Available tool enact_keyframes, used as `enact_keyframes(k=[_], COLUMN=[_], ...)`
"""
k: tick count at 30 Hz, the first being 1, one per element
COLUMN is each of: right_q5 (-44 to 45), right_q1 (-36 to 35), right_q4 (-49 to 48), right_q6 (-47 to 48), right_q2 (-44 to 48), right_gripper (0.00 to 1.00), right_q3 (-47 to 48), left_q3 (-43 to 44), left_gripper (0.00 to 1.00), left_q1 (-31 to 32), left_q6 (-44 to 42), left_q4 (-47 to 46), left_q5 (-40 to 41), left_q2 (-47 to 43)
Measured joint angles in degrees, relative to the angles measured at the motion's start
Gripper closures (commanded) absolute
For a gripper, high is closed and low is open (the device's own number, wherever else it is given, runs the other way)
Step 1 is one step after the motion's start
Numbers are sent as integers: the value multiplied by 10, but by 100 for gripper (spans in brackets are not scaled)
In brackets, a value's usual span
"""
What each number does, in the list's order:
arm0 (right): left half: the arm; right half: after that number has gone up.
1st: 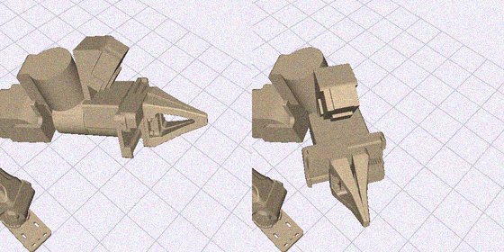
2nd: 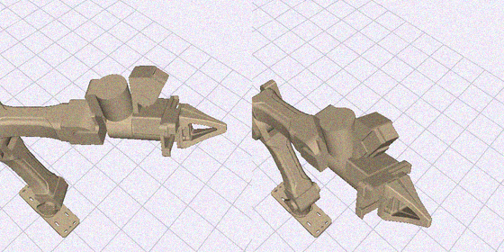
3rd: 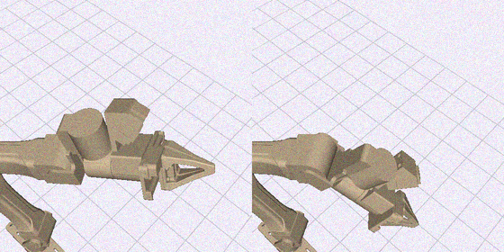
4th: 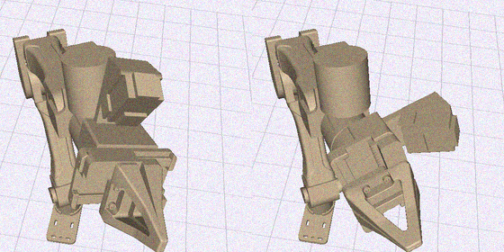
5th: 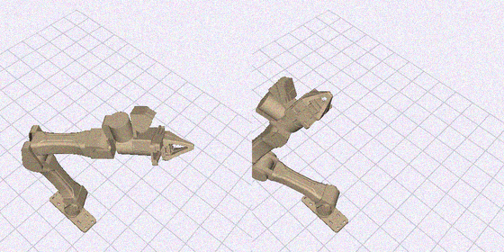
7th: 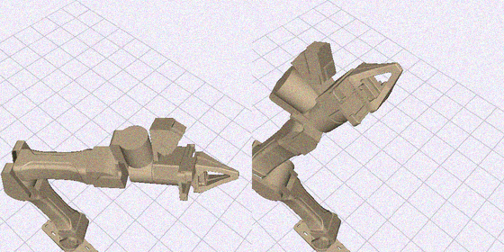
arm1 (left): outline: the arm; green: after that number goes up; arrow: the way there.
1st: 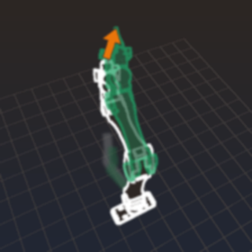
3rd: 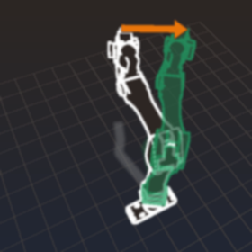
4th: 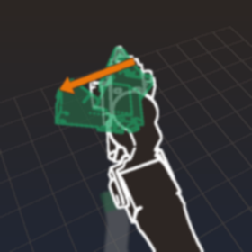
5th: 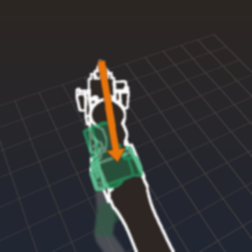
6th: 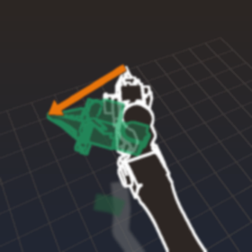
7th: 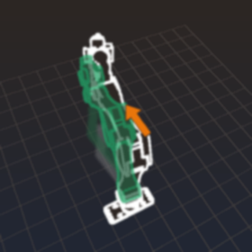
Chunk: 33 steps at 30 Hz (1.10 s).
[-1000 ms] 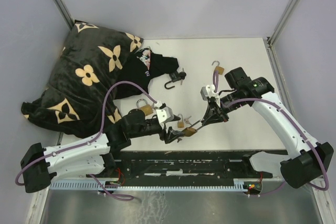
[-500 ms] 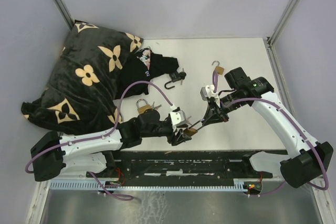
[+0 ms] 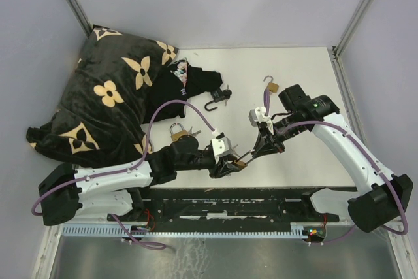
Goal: Lock with the key
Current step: Lock the lock.
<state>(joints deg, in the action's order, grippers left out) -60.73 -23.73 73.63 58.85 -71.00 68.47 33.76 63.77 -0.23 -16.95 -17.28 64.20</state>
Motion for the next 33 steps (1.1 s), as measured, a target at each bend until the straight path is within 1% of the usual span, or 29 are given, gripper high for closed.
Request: enact_keyframes(k=[10,14,17,28,33], right_q5=[0,0,0,0,0], right_q1=[0,0,0,0,0], right_q4=[9,10,10,18,26], right_q6=[10,11,12,19,25], right_q2=[0,0,0,-3,-7], right_gripper=[98,98,98,98,98], right_q3=[0,0,1,2,6], left_q3=[0,0,0,0,0], left_gripper=[52,54,63,65,70], left_q1=[0,0,0,0,0], left_q6=[0,0,0,17,19], left_q4=[-1,-6,-11,-17,-19], left_q5=[-13,-21,-26,-31,-34], left_q2=[16,27,29,40,42])
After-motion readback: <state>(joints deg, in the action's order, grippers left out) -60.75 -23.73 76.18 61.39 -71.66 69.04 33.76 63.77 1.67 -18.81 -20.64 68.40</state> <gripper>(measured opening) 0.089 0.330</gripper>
